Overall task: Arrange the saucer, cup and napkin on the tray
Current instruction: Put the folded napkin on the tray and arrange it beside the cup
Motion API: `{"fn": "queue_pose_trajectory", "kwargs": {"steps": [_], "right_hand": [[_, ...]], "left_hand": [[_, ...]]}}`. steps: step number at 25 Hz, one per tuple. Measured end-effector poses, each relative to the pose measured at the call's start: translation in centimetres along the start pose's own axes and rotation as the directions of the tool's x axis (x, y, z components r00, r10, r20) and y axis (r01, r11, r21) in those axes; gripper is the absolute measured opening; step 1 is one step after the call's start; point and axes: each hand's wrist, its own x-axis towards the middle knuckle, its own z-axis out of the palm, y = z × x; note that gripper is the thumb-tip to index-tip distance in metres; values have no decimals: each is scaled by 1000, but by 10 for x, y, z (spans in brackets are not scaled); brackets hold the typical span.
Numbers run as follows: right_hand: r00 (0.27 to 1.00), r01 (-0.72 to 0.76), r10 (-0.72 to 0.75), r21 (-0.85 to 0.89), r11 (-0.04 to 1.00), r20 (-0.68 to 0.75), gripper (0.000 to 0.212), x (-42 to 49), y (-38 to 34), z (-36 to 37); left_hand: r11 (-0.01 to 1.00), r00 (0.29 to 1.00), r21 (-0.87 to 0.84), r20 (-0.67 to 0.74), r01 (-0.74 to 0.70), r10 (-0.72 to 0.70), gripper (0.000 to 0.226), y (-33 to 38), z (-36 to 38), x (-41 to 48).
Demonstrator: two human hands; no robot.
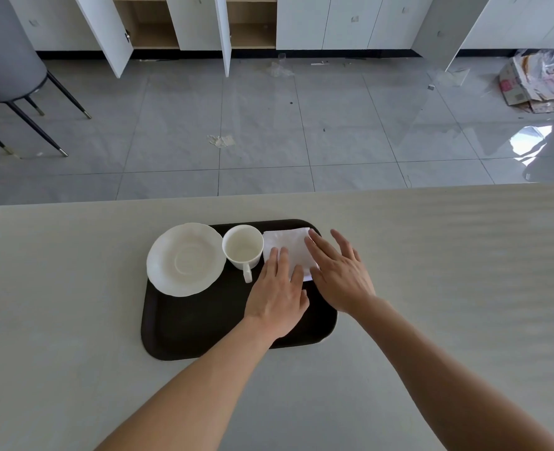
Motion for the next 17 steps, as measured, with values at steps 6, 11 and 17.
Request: {"fn": "queue_pose_trajectory", "kwargs": {"steps": [6, 11, 17], "right_hand": [[989, 47, -27, -134, 990, 146, 59, 23, 7, -1], [987, 37, -20, -104, 994, 162, 60, 21, 9, 7], [998, 29, -27, -27, 999, 49, 57, 8, 3, 3]], "left_hand": [[996, 995, 26, 52, 86, -87, 63, 5, 7, 18], [994, 994, 63, 66, 88, -93, 66, 3, 15, 16], [997, 996, -8, 51, 76, -76, 71, 6, 10, 7]]}}
